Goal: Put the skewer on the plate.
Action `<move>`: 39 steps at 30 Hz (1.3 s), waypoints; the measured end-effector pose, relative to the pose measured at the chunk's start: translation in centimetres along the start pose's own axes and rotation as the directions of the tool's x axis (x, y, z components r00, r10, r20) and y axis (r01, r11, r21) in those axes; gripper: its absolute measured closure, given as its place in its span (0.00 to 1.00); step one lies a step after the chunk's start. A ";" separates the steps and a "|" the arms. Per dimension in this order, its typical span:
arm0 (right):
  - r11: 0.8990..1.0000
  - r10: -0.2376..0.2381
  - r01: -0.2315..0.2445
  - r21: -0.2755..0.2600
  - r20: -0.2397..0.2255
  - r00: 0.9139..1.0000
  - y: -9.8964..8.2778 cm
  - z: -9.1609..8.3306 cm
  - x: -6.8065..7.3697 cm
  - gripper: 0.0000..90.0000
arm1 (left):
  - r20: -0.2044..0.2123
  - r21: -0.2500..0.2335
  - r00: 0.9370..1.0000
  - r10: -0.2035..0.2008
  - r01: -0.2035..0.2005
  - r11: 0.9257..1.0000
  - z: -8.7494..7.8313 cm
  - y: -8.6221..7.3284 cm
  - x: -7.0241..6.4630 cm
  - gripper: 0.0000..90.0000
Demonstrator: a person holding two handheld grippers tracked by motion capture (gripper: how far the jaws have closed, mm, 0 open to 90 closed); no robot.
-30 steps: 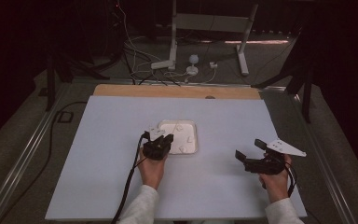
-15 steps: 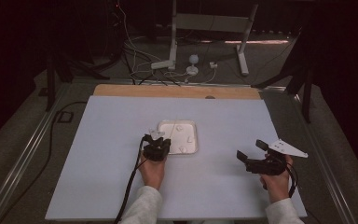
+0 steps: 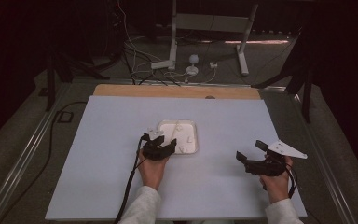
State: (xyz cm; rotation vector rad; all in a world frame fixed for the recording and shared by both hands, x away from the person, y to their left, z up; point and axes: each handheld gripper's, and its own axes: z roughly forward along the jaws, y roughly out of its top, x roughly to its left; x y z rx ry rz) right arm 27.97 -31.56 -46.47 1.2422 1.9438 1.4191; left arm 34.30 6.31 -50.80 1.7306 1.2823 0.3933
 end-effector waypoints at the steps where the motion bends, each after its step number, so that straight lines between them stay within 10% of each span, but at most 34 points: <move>1: 1.000 0.000 0.000 -0.002 0.002 1.000 0.0 0.0 0.0 0.00 | 0.012 -0.012 1.000 0.010 -0.010 1.000 -0.5 0.2 0.2 0.48; 13: 0.999 -0.034 0.034 -0.008 0.019 0.999 0.0 -0.4 0.5 0.00 | 0.108 -0.140 0.990 0.089 -0.073 0.987 -7.7 1.5 3.4 0.16; 18: 0.999 -0.044 0.044 -0.007 0.028 0.999 -0.2 -0.5 0.5 0.00 | 0.075 -0.187 0.987 0.145 -0.129 0.974 -10.8 1.2 5.1 0.01; 34: 0.997 -0.064 0.065 -0.029 0.033 0.997 -0.6 -0.5 0.7 0.00 | 0.012 -0.280 0.983 0.182 -0.171 0.945 -16.0 -1.2 9.1 0.01; 39: 0.996 -0.086 0.088 -0.028 0.042 0.995 -0.8 -0.6 0.8 0.00 | -0.013 -0.285 0.987 0.161 -0.158 0.945 -16.4 -1.9 10.0 0.01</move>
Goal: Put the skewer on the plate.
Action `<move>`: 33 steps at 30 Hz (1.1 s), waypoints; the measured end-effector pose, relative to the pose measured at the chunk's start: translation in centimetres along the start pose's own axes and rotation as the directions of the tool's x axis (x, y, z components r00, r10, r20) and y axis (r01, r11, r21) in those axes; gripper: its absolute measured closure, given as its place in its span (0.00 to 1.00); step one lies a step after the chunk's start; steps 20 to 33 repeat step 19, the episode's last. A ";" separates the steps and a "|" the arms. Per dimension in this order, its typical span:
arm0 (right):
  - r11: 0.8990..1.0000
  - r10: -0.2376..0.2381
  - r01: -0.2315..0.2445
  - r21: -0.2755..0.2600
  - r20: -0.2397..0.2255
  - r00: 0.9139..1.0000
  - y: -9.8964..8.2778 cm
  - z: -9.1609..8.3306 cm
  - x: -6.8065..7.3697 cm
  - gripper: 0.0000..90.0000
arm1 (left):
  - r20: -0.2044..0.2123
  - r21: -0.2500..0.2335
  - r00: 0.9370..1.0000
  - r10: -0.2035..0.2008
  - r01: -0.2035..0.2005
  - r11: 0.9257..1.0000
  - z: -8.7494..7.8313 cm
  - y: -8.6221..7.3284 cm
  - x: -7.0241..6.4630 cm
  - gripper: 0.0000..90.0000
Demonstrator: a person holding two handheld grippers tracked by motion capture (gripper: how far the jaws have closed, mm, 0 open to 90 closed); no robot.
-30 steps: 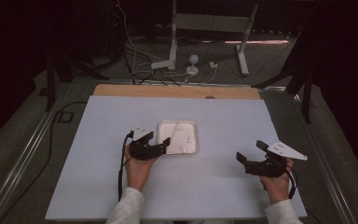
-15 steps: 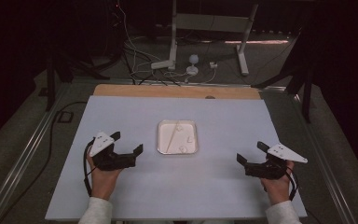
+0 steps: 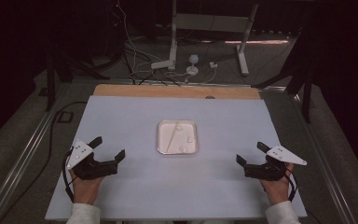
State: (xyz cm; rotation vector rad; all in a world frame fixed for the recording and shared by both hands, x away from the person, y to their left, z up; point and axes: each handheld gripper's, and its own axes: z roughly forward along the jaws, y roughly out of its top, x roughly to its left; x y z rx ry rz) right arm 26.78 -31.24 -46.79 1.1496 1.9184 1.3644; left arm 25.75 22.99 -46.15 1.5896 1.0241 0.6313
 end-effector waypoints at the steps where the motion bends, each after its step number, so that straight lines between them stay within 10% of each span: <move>1: 1.000 -0.004 0.004 0.000 0.006 1.000 0.0 0.0 0.0 0.00 | -0.005 -0.002 1.000 -0.002 0.002 1.000 -0.1 -0.1 0.1 0.01; 33: 1.000 0.010 -0.011 0.001 0.029 1.000 -0.8 -0.1 -0.6 0.00 | -0.045 -0.008 0.999 -0.004 0.004 1.000 -0.4 -0.5 0.6 0.01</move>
